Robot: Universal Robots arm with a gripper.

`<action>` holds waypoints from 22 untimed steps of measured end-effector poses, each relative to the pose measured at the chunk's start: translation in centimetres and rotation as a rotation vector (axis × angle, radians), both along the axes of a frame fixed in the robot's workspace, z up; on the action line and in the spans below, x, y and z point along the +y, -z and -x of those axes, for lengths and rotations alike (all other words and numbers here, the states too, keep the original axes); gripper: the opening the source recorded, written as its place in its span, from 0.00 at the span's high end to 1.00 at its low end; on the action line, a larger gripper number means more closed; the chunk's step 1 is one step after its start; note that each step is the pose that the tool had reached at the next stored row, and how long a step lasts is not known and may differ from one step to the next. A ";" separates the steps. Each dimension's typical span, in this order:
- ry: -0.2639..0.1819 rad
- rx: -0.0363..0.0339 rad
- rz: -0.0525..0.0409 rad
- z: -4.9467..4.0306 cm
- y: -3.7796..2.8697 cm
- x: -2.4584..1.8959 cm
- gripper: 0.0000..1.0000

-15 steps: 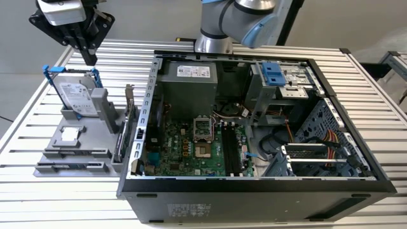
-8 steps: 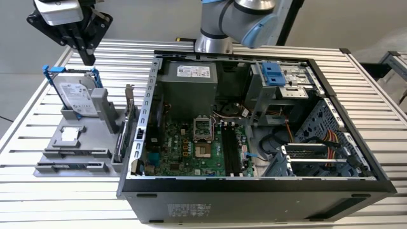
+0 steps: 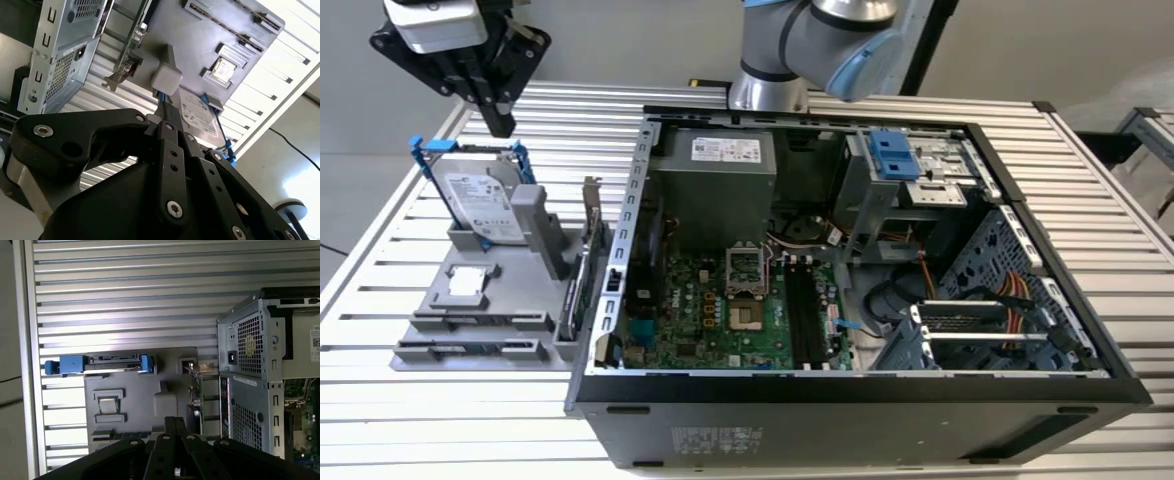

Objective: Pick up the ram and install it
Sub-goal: 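Reach for the ram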

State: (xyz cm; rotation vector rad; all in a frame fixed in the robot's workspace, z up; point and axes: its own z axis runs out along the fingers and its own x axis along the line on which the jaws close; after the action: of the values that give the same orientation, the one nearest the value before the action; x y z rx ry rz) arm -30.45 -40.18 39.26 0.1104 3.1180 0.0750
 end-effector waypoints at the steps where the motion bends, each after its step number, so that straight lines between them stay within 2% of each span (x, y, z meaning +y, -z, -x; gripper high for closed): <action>1: 0.000 0.0000 0.0000 0.05 0.00 0.00 1.00; 12: 0.000 0.0001 0.0001 0.63 0.00 -0.02 1.00; 22: 0.000 0.0000 0.0000 1.71 0.01 -0.08 1.00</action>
State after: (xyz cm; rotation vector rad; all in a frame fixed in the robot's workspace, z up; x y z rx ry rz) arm -32.16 -40.26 39.25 0.1105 3.1180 0.0750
